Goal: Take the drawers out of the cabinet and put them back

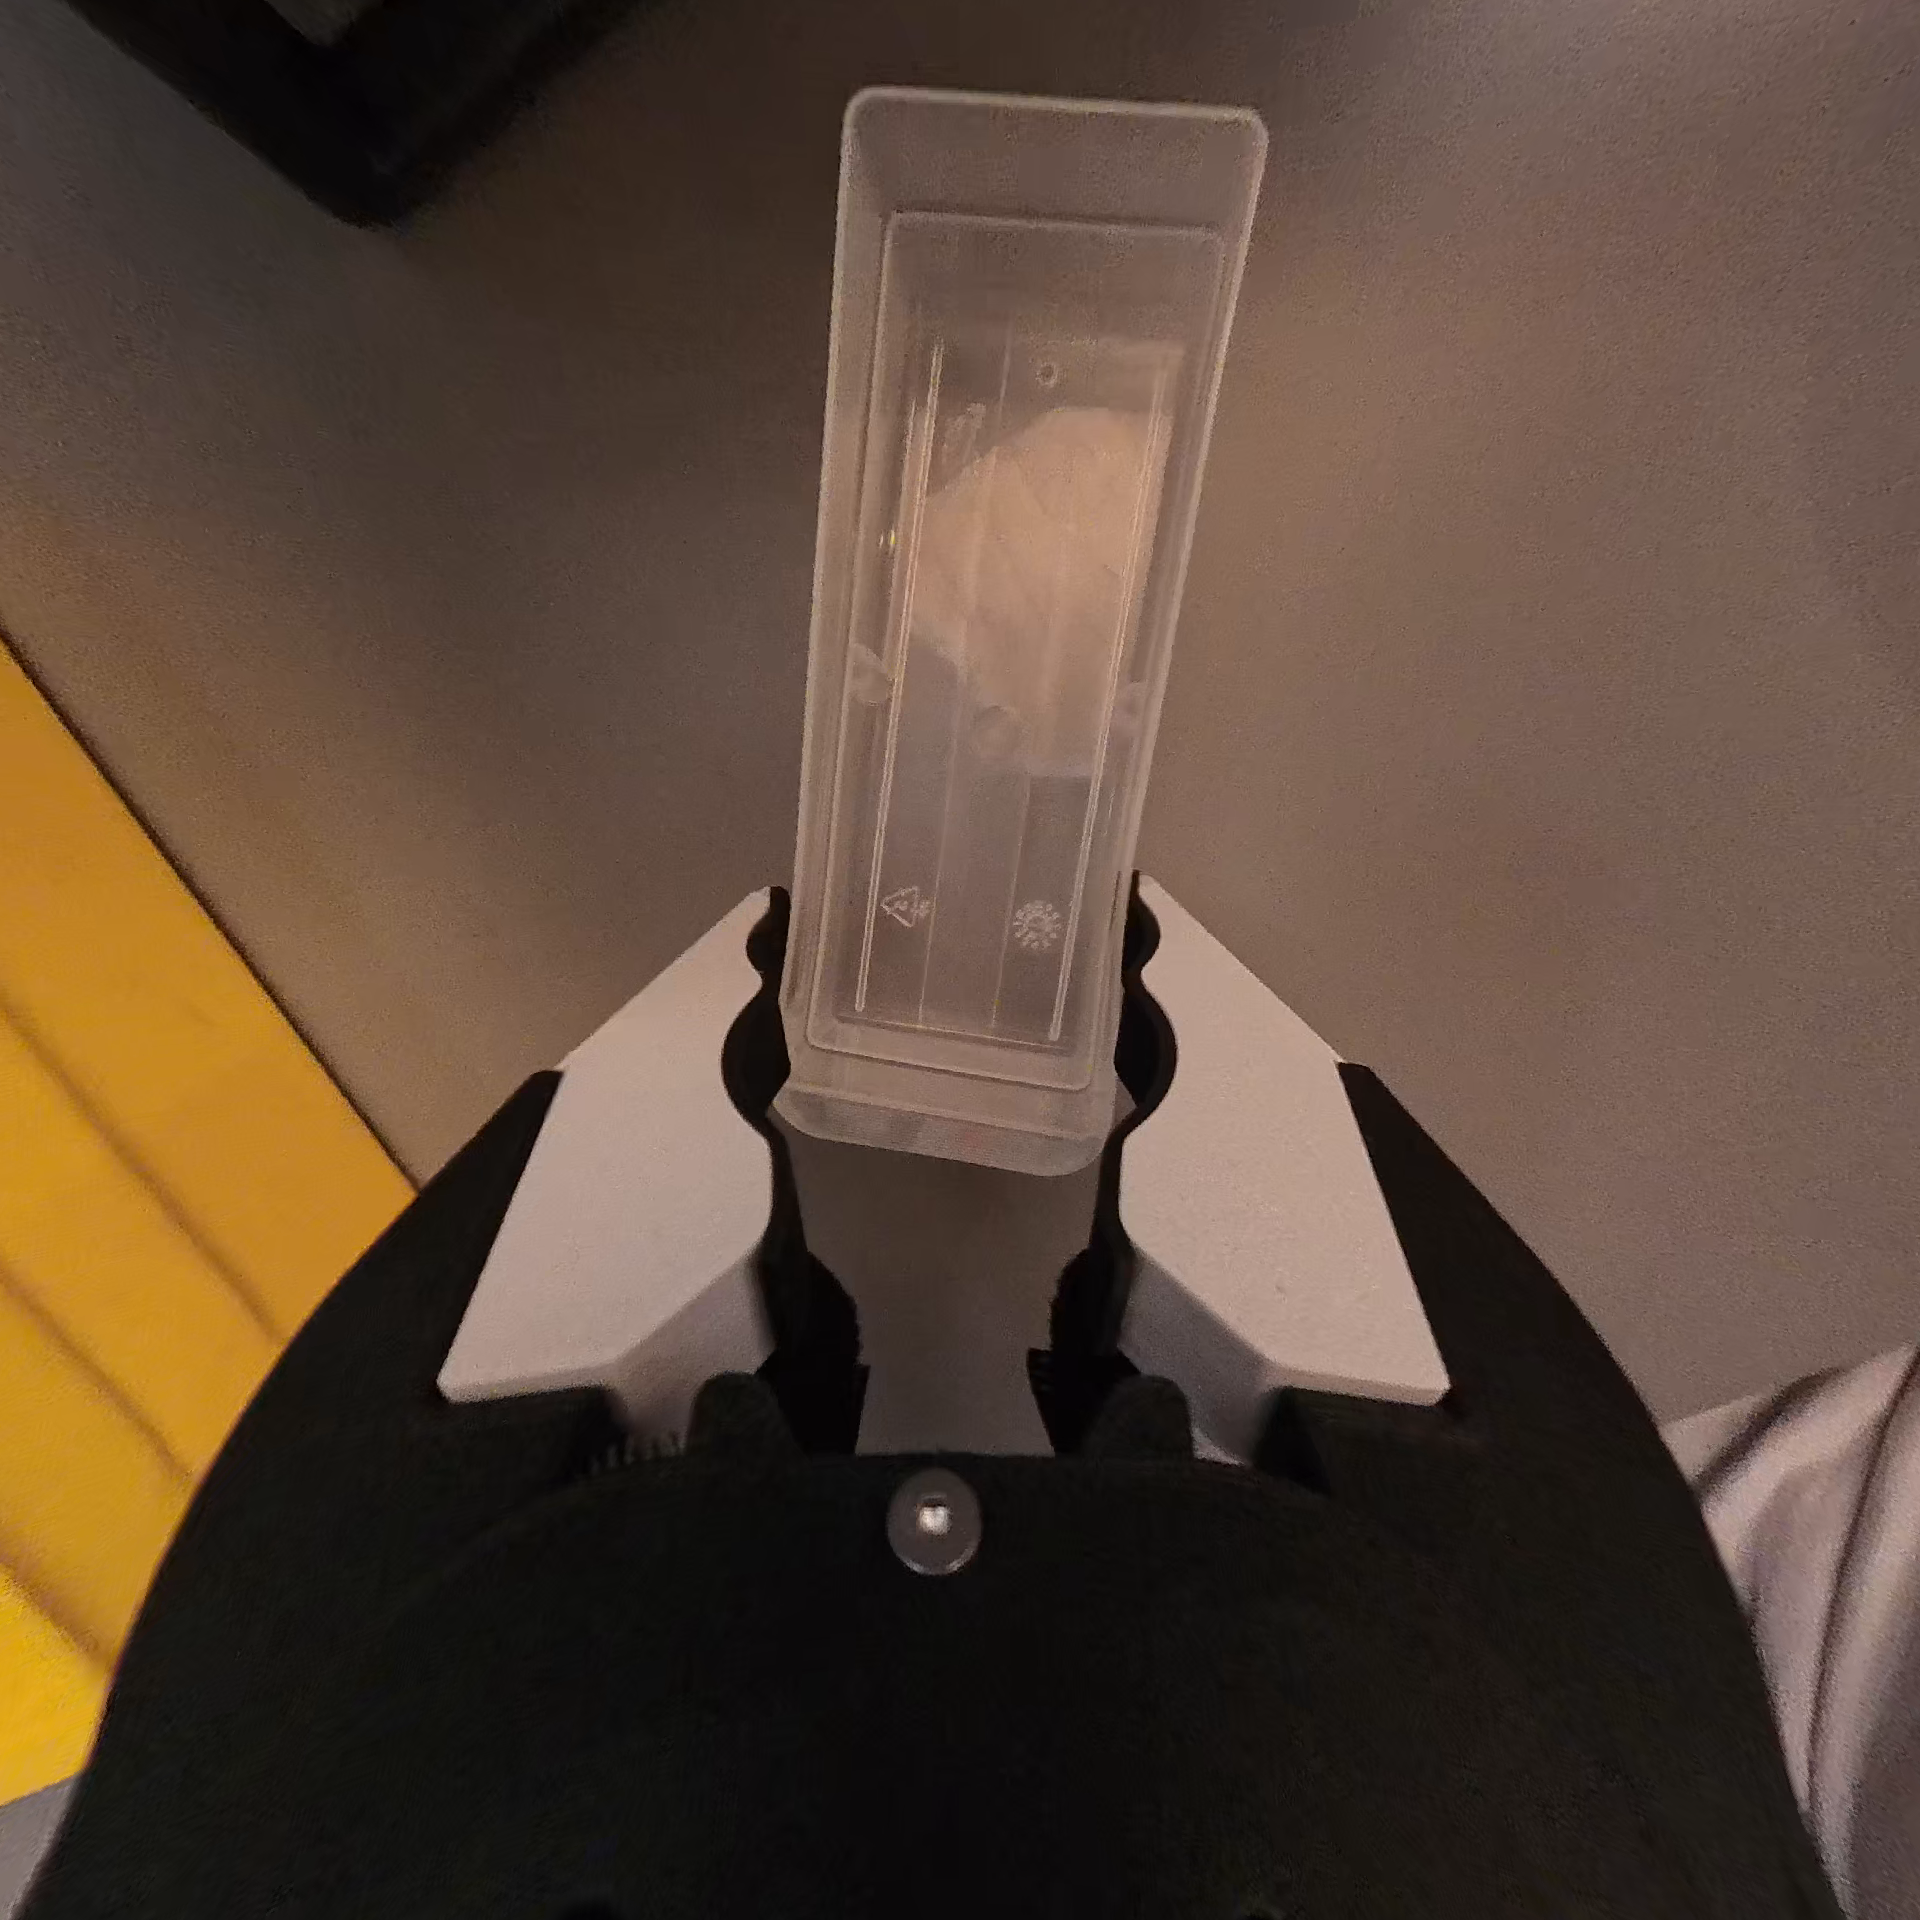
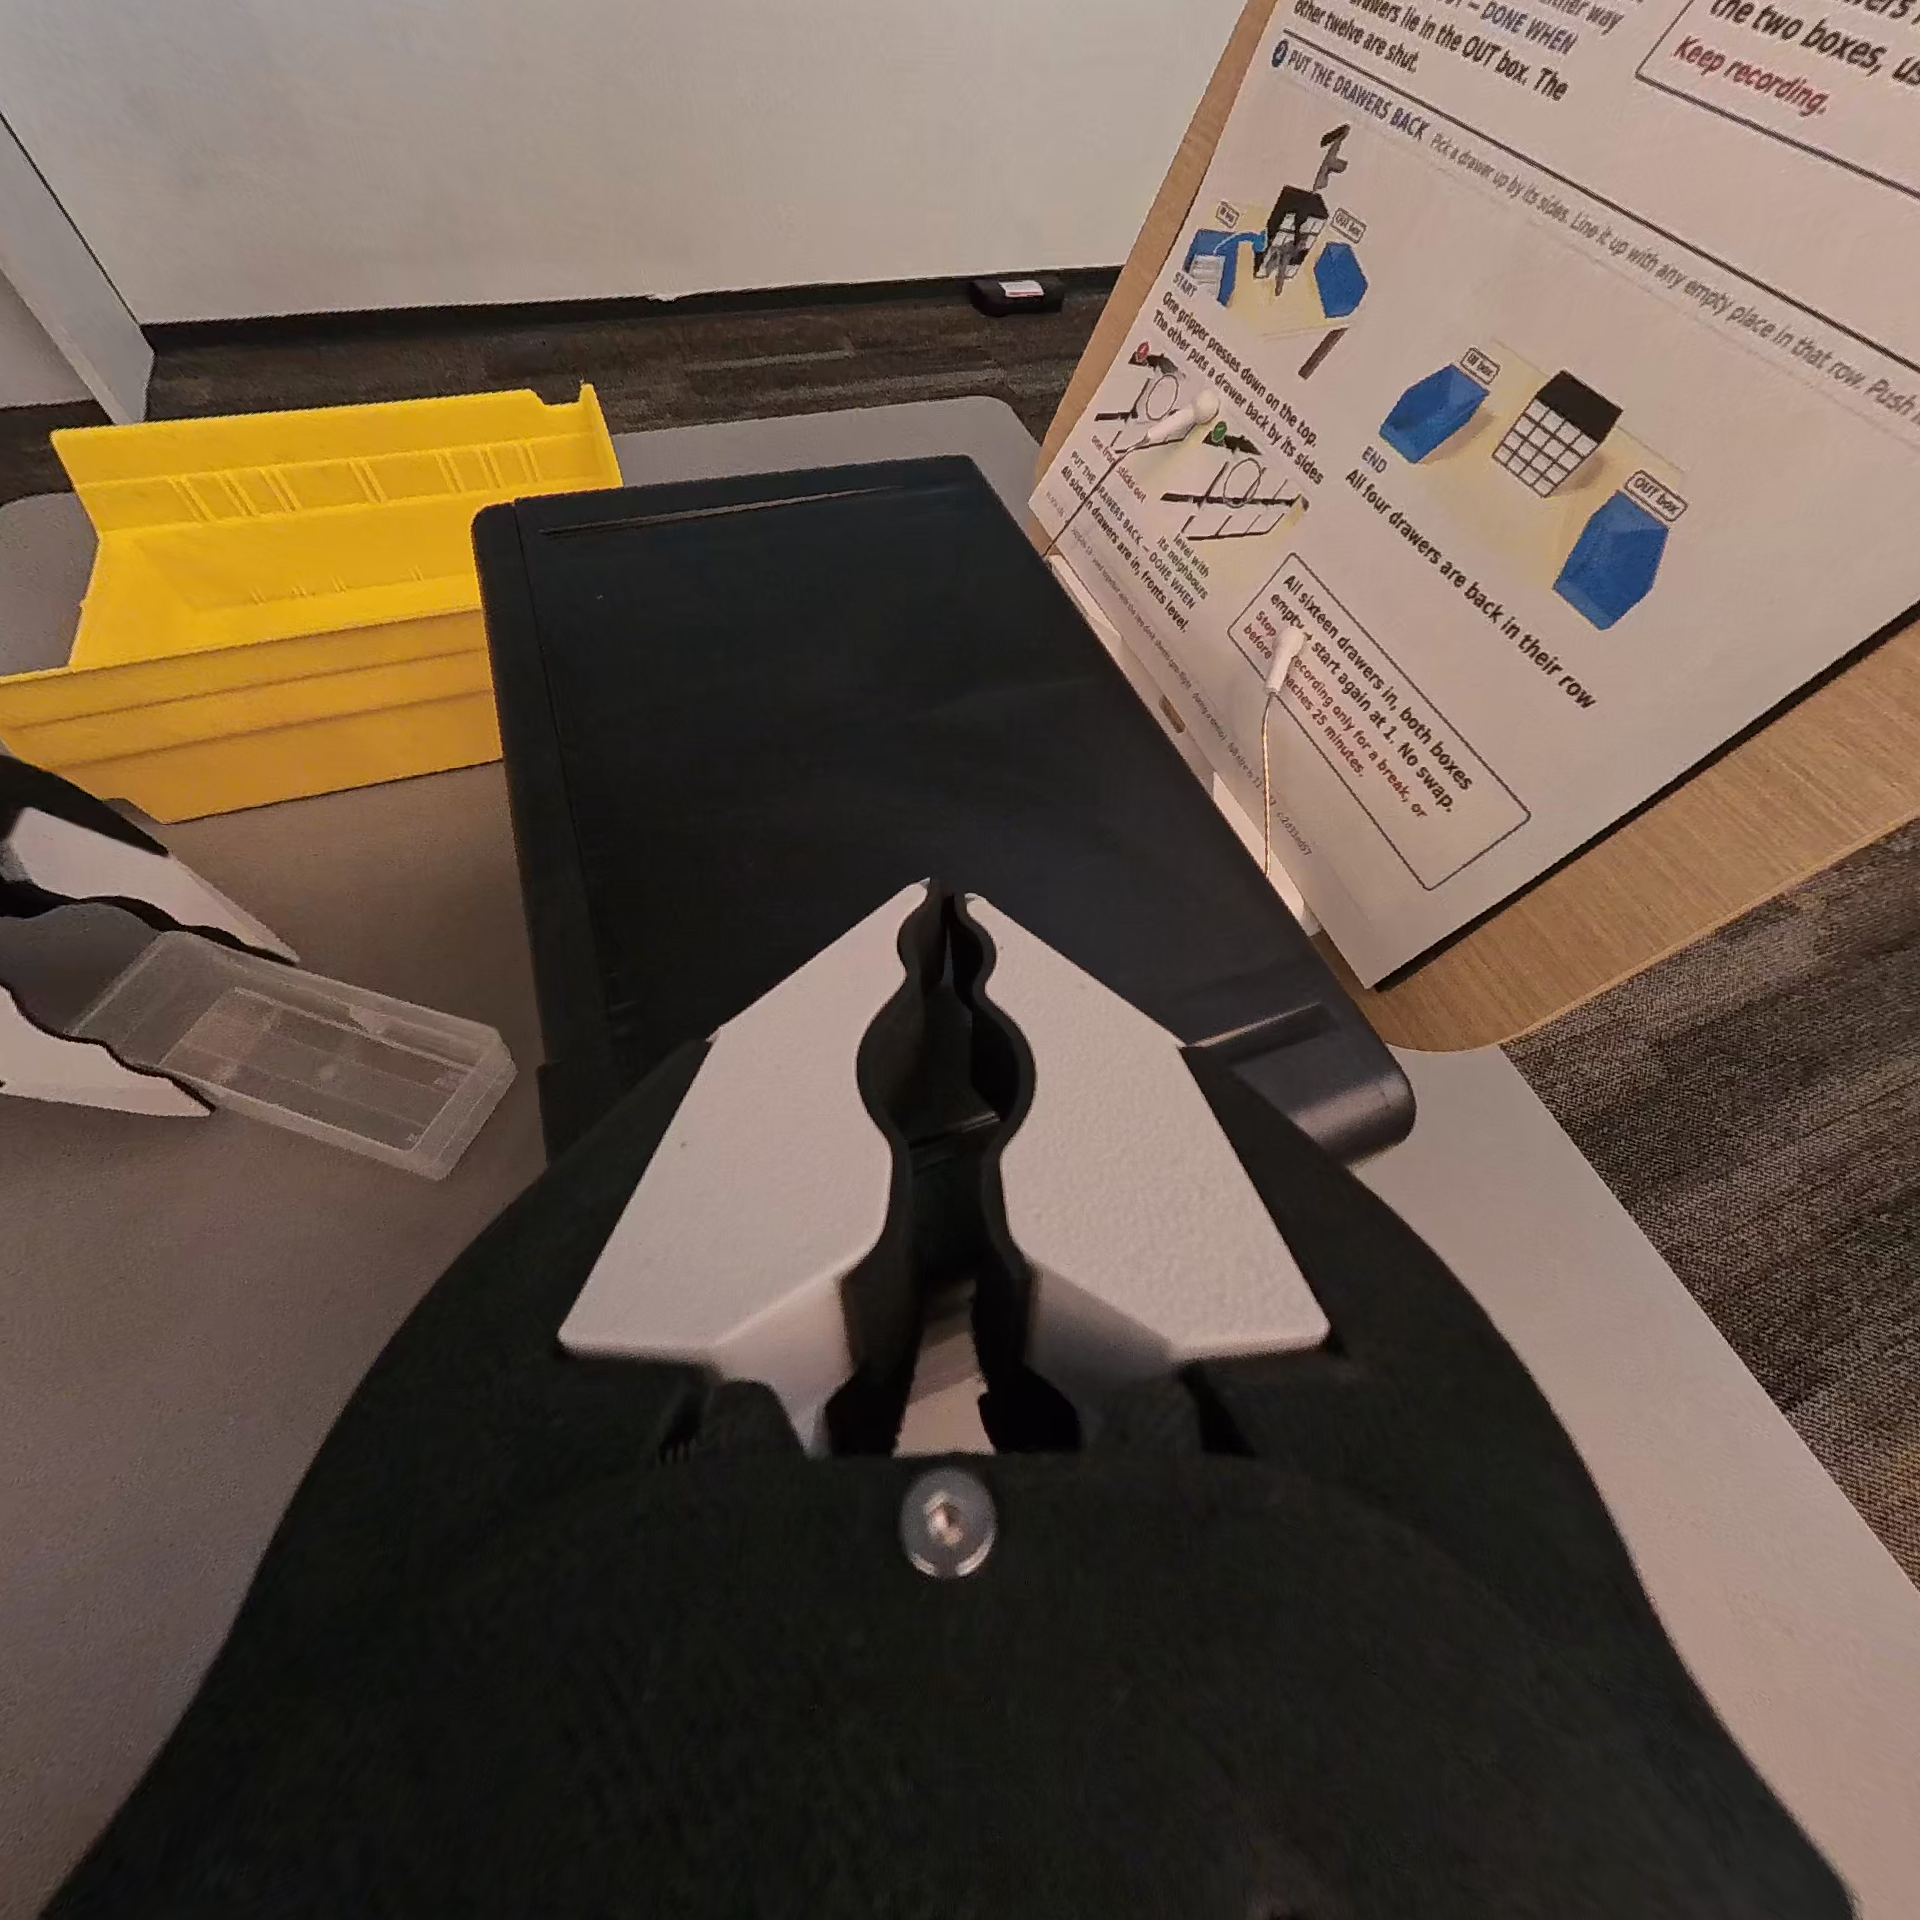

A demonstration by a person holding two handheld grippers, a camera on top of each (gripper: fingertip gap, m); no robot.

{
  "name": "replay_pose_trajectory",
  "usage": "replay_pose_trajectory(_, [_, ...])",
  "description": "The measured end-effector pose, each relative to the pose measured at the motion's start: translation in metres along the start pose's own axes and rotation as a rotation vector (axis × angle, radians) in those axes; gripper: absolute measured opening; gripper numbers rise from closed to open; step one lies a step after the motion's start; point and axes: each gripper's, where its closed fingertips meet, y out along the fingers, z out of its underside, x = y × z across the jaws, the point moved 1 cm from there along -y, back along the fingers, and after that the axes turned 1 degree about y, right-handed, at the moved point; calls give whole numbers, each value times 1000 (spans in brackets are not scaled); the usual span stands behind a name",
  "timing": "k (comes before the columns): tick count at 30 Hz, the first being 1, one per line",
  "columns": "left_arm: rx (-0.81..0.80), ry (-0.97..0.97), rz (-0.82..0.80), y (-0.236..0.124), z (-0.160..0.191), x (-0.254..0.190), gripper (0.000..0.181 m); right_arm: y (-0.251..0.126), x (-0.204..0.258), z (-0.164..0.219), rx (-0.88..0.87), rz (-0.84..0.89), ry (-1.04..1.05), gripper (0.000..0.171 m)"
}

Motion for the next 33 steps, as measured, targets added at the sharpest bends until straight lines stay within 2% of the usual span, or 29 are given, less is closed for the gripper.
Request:
replay_pose_trajectory(1, [-7, 0, -11, -2, -2, 2, 62, 0, 0, 0, -2, -3, 1, 0])
replay_pose_trajectory(4, [-32, -33, -27, -11, -11, 9, 62, 0, 0, 0, -8, -12, 9, 0])
replay_pose_trajectory(12, [-41, -286, -105, -25, -38, 51, 62, -1, 0, 0, -19, -25, 20, 0])
replay_pose_trajectory(15, [-39, -325, -71, -27, -46, 55, 62, 0, 1, 0, -18, -32, 18, 0])
replay_pose_trajectory(22, [96, -298, -108, -34, -50, 63, 62, -1, 1, -1, -30, -51, 35, 0])
replay_pose_trajectory(33, [88, -340, -107, -32, -63, 69, 63, -1, 1, -1, -32, -53, 31, 0])
